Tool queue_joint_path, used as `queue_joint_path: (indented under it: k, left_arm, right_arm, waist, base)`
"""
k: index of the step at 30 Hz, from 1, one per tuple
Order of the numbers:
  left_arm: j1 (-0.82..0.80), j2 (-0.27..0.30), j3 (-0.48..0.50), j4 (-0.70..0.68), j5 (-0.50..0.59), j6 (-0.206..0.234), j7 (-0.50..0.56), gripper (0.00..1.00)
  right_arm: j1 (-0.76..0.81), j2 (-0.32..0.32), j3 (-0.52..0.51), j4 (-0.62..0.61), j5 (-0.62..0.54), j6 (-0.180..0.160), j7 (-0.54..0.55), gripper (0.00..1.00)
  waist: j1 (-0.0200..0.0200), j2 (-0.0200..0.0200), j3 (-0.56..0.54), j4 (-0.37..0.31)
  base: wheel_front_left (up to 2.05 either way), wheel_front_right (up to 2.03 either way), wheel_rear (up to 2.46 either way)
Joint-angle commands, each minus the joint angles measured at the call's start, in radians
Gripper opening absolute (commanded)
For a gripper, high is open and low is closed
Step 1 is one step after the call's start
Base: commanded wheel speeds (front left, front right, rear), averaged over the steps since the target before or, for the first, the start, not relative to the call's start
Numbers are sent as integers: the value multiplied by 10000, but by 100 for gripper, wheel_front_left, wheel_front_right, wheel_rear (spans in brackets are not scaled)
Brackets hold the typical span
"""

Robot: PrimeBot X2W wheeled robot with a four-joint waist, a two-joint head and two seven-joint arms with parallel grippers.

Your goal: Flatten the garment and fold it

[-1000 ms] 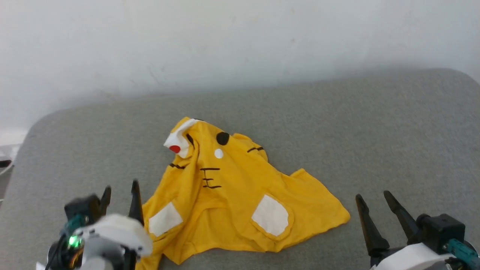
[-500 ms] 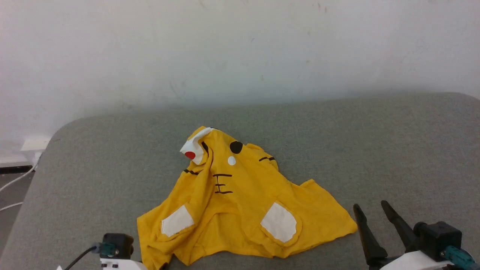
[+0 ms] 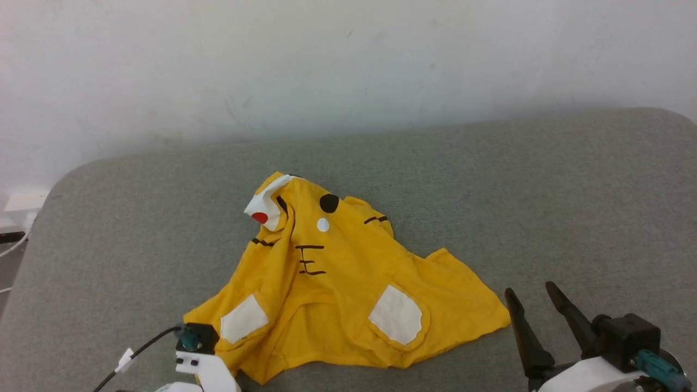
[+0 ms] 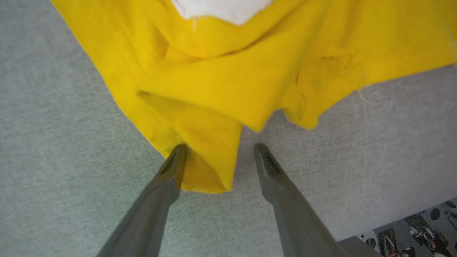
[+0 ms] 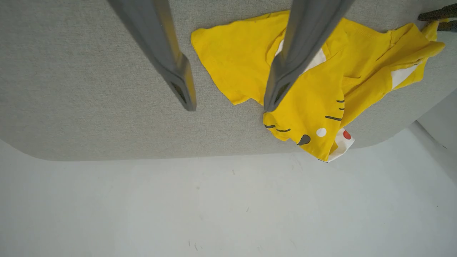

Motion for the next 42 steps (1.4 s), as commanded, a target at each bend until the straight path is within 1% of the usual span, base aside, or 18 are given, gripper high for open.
queue_joint_path:
  k: [1, 2, 3, 4, 5, 9, 14, 17, 19, 20, 23, 29, 36, 42]
  left_arm:
    - [-10, -309, -266, 637, -36, -99, 254, 100]
    - [-56, -367, -392, 836, -26, -173, 389, 73]
    - [-93, -418, -485, 994, -25, -241, 472, 40]
    - [-118, -483, -518, 1109, -57, -286, 472, 23]
    - [-138, -519, -536, 1201, -53, -298, 417, 0]
    - [-100, -531, -349, 1321, -6, -110, -199, 0]
    - [58, -332, 247, 913, 220, 524, -1657, 0]
    - [252, -266, 690, 424, 179, 860, -2443, 0]
    - [363, -237, 963, 23, 177, 1072, -2950, 0]
    - [363, -237, 963, 23, 177, 1072, -2950, 0]
    - [469, -258, 1166, -565, 218, 1237, -3521, 0]
    - [546, -385, 1354, -1496, 260, 1382, -4288, 0]
    - [308, -499, 1270, -2011, 295, 1354, -4460, 0]
    - [223, -574, 1218, -2048, 257, 1343, -4515, 0]
  right_arm:
    - [-169, 24, 1, 35, -11, -9, -72, 100]
    - [-189, 24, -6, 57, 6, -9, -79, 100]
    - [-200, 24, -15, 79, 26, -9, -87, 100]
    - [-205, 24, -19, 101, 45, -9, -97, 100]
    - [-204, 24, -26, 127, 68, -9, -105, 100]
    - [-153, 24, -121, 228, 140, -9, -126, 100]
    - [-117, 24, -396, 348, 180, -9, -26, 100]
    - [-149, 24, -563, 602, 219, -9, 375, 100]
    - [-189, 18, -601, 923, 101, -9, 944, 100]
    - [-189, 18, -601, 923, 101, -9, 944, 100]
    - [-361, -201, -605, 1592, 242, -9, 1895, 100]
    - [-1563, -840, -537, 3467, 886, -9, 3484, 100]
    - [-3449, -1303, -8, 5480, 1479, -9, 4450, 100]
    - [-4154, -1290, 907, 7148, 2260, -9, 5530, 100]
  waist:
    - [1, 0, 93, -82]
    - [1, 0, 99, -96]
    - [1, 0, 101, -102]
    - [1, 0, 102, -107]
    - [1, 0, 90, -105]
    - [1, 0, -17, -8]
    - [1, 0, -157, 247]
    - [1, 0, -211, 421]
    - [1, 0, -221, 571]
    - [1, 0, -221, 571]
    - [1, 0, -194, 815]
    - [1, 0, 1, 1104]
    - [1, 0, 374, 1309]
    - [1, 0, 558, 1379]
  base:
    - [0, 0, 0]
    - [0, 0, 0]
    - [0, 0, 0]
    - [0, 0, 0]
    - [0, 0, 0]
    - [0, 0, 0]
    - [0, 0, 0]
    - [0, 0, 0]
    - [0, 0, 0]
    - [0, 0, 0]
    - [0, 0, 0]
    - [0, 0, 0]
    - [0, 0, 0]
    - [0, 0, 0]
